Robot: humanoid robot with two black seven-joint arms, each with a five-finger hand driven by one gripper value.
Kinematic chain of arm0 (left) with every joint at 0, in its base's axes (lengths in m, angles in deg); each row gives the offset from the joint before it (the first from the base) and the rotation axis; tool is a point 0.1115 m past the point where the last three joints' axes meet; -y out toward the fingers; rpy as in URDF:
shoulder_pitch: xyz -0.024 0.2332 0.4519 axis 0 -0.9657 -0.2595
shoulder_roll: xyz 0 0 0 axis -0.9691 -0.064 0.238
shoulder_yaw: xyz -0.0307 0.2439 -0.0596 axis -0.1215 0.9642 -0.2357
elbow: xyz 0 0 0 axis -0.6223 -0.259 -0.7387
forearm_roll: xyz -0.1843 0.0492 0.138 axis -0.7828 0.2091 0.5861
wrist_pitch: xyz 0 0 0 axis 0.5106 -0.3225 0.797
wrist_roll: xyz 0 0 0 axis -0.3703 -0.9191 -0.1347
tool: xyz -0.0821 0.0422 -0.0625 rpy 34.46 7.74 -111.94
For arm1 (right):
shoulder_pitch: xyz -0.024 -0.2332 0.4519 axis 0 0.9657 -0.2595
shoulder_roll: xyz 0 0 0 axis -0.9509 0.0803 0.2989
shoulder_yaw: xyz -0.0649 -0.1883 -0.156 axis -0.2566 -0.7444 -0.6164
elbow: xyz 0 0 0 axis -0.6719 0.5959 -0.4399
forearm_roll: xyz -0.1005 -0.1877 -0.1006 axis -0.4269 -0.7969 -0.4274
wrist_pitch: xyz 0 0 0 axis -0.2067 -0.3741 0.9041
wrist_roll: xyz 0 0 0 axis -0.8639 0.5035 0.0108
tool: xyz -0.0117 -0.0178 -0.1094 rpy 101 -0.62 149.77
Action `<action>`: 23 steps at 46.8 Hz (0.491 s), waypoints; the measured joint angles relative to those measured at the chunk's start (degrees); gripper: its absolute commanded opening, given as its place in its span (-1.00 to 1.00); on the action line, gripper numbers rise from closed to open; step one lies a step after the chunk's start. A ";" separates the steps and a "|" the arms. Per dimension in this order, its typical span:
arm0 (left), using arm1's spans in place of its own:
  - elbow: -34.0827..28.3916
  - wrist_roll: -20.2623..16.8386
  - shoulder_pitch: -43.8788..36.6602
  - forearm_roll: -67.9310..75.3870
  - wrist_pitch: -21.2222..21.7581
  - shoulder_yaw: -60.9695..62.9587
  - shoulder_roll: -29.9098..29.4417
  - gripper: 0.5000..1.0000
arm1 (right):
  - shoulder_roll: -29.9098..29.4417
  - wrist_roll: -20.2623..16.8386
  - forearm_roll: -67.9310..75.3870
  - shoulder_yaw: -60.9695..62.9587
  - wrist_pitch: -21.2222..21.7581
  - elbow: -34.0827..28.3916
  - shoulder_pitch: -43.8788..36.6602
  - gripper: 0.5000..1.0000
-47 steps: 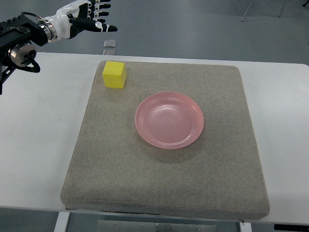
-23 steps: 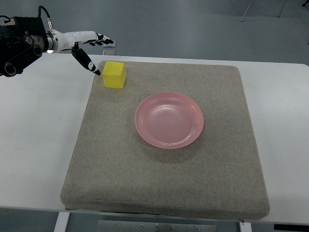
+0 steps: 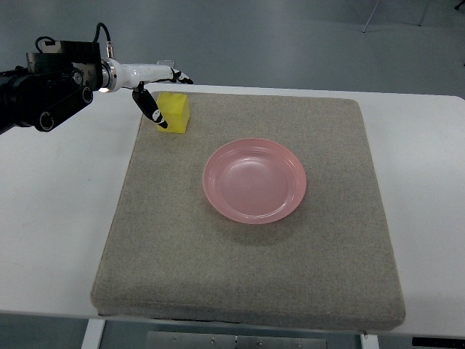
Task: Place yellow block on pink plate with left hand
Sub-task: 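Lower the left hand with fingers open beside the yellow cube, then close the left hand fingers around the yellow cube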
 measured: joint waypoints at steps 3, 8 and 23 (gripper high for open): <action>-0.20 -0.05 -0.54 0.83 0.15 0.01 0.57 0.98 | 0.00 0.00 0.00 0.00 -0.01 -0.01 0.00 0.69; -0.32 -0.06 -1.40 1.60 1.37 0.02 1.18 0.98 | 0.00 0.00 0.00 0.00 -0.01 -0.02 0.01 0.69; -1.17 -1.46 -1.79 1.51 3.02 -0.07 1.08 0.98 | 0.00 0.00 0.00 0.00 0.02 0.01 0.00 0.69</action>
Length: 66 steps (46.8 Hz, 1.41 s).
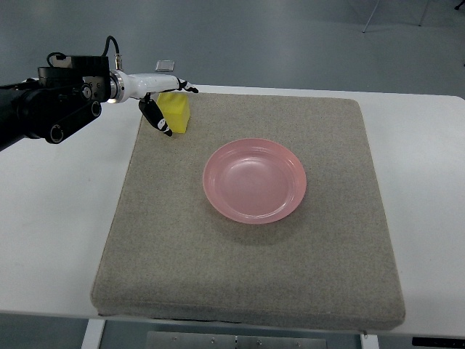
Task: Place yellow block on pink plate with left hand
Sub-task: 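Close the left hand fingers around the yellow cube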
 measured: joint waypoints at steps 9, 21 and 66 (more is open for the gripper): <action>-0.61 -0.47 0.05 0.24 0.01 0.13 -0.28 0.93 | 0.00 0.00 0.00 0.00 0.00 0.00 0.00 0.69; -1.54 -0.55 -0.25 0.99 0.44 0.18 -0.13 0.77 | 0.00 0.00 0.00 0.00 -0.01 0.00 0.00 0.69; -2.41 -0.56 -0.46 1.12 0.91 0.18 0.06 -0.51 | 0.00 0.02 0.00 0.00 -0.01 0.02 0.00 0.69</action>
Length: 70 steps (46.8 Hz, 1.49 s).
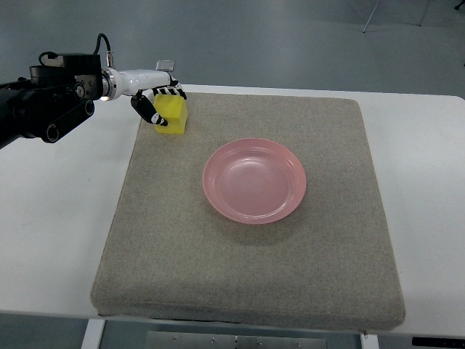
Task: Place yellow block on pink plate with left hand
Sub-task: 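Close the left hand fingers around the yellow cube, then lift the yellow cube and carry it over the pink plate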
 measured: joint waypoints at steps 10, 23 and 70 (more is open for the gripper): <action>-0.28 0.00 0.00 -0.06 0.66 0.00 0.00 -1.00 | 0.00 -0.02 0.00 0.00 0.02 -0.03 0.00 0.69; -1.07 0.00 0.00 -0.16 0.68 0.00 0.03 -1.00 | 0.00 -0.02 0.00 0.00 -0.01 0.00 0.00 0.69; 3.90 -0.97 4.96 -0.52 3.54 -0.20 0.09 -1.00 | 0.00 -0.03 0.00 0.00 0.01 -0.02 0.00 0.69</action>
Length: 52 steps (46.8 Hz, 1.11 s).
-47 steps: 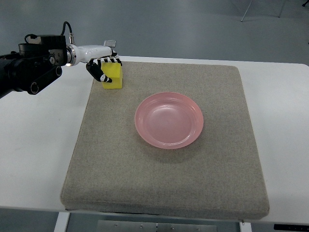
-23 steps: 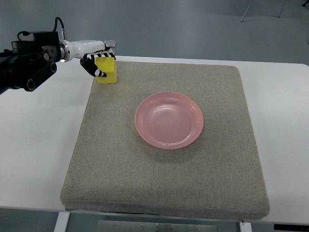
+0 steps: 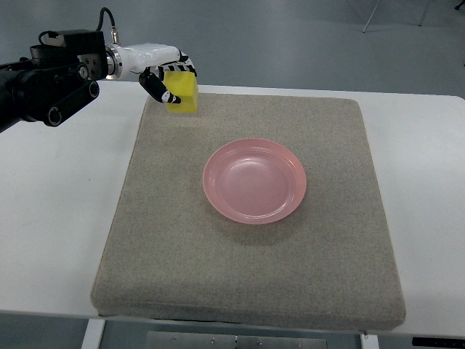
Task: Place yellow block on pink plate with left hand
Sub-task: 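Lift the yellow cube and carry it over the pink plate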
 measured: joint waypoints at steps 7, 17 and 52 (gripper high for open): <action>7.22 0.00 1.58 0.08 0.89 0.02 -0.51 -1.00 | 0.00 0.03 0.00 0.00 0.00 0.01 0.00 0.69; 14.82 -1.12 3.33 1.83 0.96 0.02 -0.63 -1.00 | 0.00 0.02 0.00 0.00 0.00 0.02 0.00 0.69; 26.15 -1.66 0.92 8.19 -0.17 0.10 0.02 -1.00 | 0.00 0.02 0.00 0.00 -0.02 0.01 0.00 0.69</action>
